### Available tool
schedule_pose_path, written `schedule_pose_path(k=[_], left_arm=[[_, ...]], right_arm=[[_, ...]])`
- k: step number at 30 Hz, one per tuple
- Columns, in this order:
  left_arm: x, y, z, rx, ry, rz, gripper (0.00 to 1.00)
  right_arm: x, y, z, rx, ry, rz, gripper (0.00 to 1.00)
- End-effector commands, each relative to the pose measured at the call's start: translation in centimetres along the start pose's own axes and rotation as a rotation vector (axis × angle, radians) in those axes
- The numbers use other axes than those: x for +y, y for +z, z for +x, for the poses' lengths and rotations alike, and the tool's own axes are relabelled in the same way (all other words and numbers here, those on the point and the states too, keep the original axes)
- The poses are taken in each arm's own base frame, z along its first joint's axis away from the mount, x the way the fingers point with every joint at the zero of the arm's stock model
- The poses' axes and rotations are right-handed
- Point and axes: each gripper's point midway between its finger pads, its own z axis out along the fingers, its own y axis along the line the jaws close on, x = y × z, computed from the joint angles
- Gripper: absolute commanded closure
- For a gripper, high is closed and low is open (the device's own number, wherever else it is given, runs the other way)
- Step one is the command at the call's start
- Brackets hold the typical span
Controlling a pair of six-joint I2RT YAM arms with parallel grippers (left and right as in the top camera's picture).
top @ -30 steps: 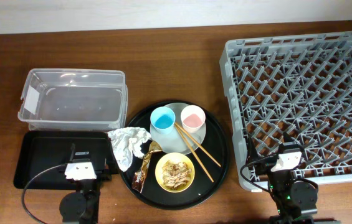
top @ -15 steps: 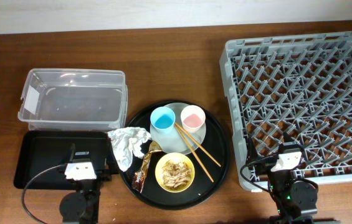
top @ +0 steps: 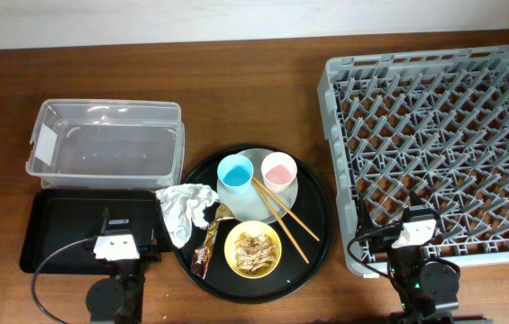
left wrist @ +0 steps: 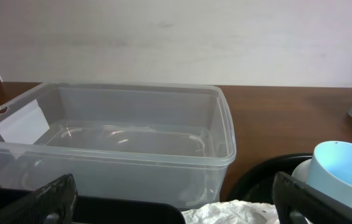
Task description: Sort waste into correct bins and load items into the dishwasher rack
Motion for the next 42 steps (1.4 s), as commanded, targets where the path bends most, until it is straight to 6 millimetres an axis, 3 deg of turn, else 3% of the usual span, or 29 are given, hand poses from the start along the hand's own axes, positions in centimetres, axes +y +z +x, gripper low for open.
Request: schedule_pose_path(k=[1, 24, 29, 34, 39, 42], left_arm=[[-0.1, 0.0, 0.0, -0.004, 0.016, 0.009, 0.01], [-0.5, 0.0, -0.3, -0.017, 0.014, 0.03, 0.01], [-5.0, -1.0, -2.4, -0.077, 0.012, 0.293, 0.01], [-5.3, -2.7, -3.9, 0.089, -0.07, 0.312, 0.01], [-6.1, -4.1, -9.2, 0.204, -0.084, 0.347, 0.01], [-6.1, -3.7, -11.2, 0.315, -0.081, 0.341, 0.01]], right_arm=[[-0.1, 0.0, 0.1, -0.003, 0.001, 0.005, 0.01], [-0.1, 0.0, 0.1, -0.003, 0.001, 0.005, 0.01], [-0.1, 0.0, 0.1, -0.003, 0.001, 0.005, 0.01], [-0.1, 0.0, 0.1, -0.003, 0.001, 0.005, 0.01], [-0.1, 0.0, 0.1, -0.003, 0.001, 0.005, 0.01], [-0.1, 0.0, 0.1, -0.003, 0.001, 0.005, 0.01]])
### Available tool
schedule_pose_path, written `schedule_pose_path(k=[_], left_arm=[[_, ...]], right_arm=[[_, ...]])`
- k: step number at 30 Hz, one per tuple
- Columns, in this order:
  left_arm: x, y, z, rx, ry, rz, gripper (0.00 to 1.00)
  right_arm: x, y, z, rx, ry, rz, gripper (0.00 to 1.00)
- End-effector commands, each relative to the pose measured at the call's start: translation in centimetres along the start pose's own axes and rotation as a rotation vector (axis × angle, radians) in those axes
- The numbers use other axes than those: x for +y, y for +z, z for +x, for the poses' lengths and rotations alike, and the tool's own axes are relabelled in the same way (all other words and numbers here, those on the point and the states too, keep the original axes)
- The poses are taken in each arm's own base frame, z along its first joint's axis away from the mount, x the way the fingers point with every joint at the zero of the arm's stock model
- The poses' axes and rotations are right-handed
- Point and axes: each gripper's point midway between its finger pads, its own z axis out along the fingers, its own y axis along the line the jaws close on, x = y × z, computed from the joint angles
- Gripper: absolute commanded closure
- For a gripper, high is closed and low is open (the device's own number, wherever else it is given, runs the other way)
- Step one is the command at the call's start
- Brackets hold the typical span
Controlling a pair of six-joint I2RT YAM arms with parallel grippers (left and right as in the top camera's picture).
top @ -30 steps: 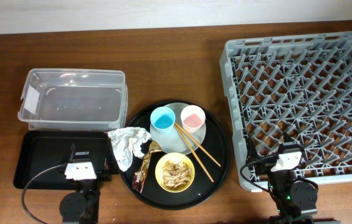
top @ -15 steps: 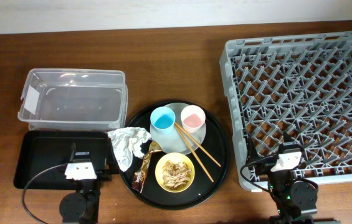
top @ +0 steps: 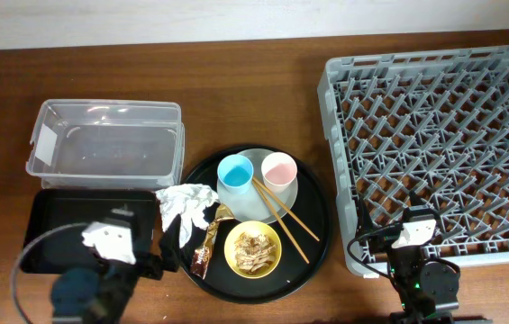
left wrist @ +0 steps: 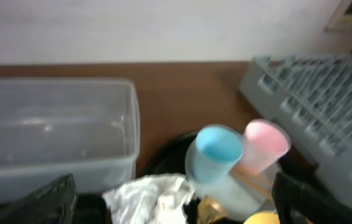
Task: Sort waste into correct bins and load items into the dishwasher rack
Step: 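Reach the left gripper to the white napkin and grasp it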
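A crumpled white tissue (top: 186, 205) (left wrist: 154, 196) lies at the left edge of the round black tray (top: 321, 209). The tray carries a white plate (top: 288, 192), a blue cup (top: 235, 171) (left wrist: 216, 149), a pink cup (top: 278, 168) (left wrist: 264, 144), chopsticks (top: 286, 221), a yellow bowl of food scraps (top: 253, 249) and a brown wrapper (top: 206, 248). My left gripper (top: 166, 252) (left wrist: 176, 208) is open, just below and left of the tissue, with its fingers either side of it in the wrist view. My right gripper (top: 413, 229) rests at the front edge of the grey dishwasher rack (top: 434, 72); its jaws do not show clearly.
A clear plastic bin (top: 105, 139) (left wrist: 51, 130) stands at the back left. In front of it lies a black rectangular bin (top: 56, 225), partly covered by my left arm. The rack (left wrist: 325, 93) fills the right side of the table.
My left arm has swung right and forward from over the black bin toward the tray. Its camera now faces the tissue and cups, not the clear bin. The right arm has not moved.
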Motion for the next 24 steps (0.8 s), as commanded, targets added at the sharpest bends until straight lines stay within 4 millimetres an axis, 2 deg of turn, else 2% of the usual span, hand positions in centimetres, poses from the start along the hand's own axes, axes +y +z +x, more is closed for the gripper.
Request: schedule_pose_path(k=[1, 4, 7, 10, 15, 20, 24], left_arm=[[-0.8, 0.2, -3.1, 0.111, -0.028, 0.025, 0.01], [-1.4, 2.1, -5.0, 0.26, -0.067, 0.065, 0.01], [-2.3, 3.9, -4.9, 0.409, -0.086, 0.096, 0.01], [-2.9, 6.5, -3.8, 0.519, -0.094, 0.121, 0.01], [-3.1, 8.6, -0.5, 0.674, -0.149, 0.156, 0.01], [-2.9, 9.0, 1.6, 0.774, -0.181, 0.15, 0.01], [-2.1, 7.7, 3.2, 0.86, -0.188, 0.087, 0.02]], right_arm=[[-0.1, 0.0, 0.1, -0.003, 0.001, 0.005, 0.01], [-0.1, 0.0, 0.1, -0.003, 0.001, 0.005, 0.01], [-0.1, 0.0, 0.1, -0.003, 0.001, 0.005, 0.01], [-0.1, 0.0, 0.1, -0.003, 0.001, 0.005, 0.01], [-0.1, 0.0, 0.1, -0.003, 0.001, 0.005, 0.01], [-0.1, 0.0, 0.1, -0.003, 0.001, 0.005, 0.01], [-0.1, 0.0, 0.1, -0.003, 0.001, 0.005, 0.02]])
